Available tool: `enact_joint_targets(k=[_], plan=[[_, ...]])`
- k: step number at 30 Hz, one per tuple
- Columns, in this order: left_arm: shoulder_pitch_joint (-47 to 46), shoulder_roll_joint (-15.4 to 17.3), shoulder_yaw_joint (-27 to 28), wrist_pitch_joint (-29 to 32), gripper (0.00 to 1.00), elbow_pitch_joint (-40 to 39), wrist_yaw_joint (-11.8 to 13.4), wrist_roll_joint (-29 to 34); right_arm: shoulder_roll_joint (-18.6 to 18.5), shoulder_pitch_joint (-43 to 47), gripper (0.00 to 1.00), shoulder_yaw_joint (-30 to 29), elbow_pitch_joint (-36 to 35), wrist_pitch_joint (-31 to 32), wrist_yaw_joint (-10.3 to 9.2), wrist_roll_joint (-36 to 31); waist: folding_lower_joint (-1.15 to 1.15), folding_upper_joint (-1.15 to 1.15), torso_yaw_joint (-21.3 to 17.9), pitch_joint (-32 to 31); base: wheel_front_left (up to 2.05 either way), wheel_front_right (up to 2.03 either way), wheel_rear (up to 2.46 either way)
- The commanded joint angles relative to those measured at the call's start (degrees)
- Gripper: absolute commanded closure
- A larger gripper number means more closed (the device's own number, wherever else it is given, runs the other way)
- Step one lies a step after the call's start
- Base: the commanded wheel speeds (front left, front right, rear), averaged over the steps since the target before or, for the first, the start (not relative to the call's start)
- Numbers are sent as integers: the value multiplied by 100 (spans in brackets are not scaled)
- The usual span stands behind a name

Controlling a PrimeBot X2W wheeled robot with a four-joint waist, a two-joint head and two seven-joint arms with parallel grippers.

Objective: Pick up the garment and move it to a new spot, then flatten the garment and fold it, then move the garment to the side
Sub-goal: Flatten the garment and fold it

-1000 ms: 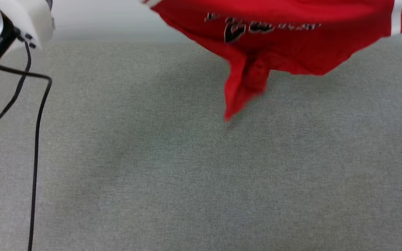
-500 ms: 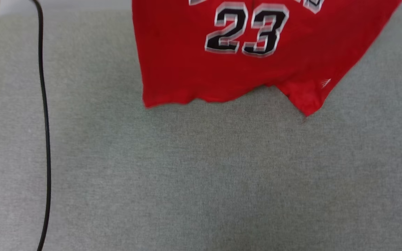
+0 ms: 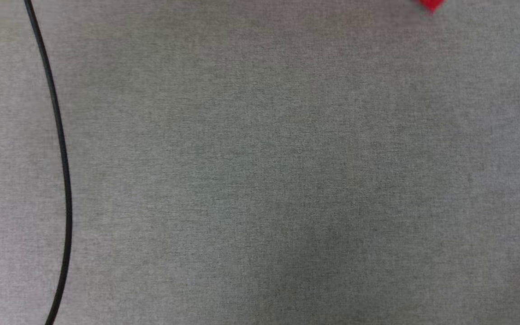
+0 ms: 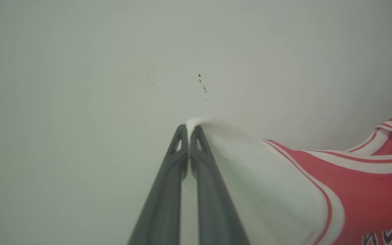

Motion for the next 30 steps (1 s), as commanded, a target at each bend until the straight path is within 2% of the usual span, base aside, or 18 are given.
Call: enact_joint_targets(k=[1,8,14,22,26,30], plan=[[-177,-1,31,-68,100,79,-25,43,18,-239,100,36,85,-67,-10,-47,-1,0,-36,41,0,0,0],[-381,-140,39,-433,100,693,-171,-10,200,-715,100,324,661,-342,-9,-9,-1,0,-42,105,0,0,0],[-68,-206,-26,-688,100,1146,-280,-127,347,-543,100,425,970,-600,-9,163,-1,0,-11,199,0,0,0],[887,-234,-12,-1067,100,1433,-391,-386,639,408,100,765,1302,-1171,-9,530,-1,0,44,72,0,0,0],[1612,-163,76,-1139,100,1209,-412,-446,576,1022,100,958,1210,-1377,-9,893,-1,0,108,-132,0,0,0],[2594,-64,337,-1150,100,596,-305,-515,395,1761,100,1189,906,-1520,-9,1257,-1,0,163,-444,0,0,0]])
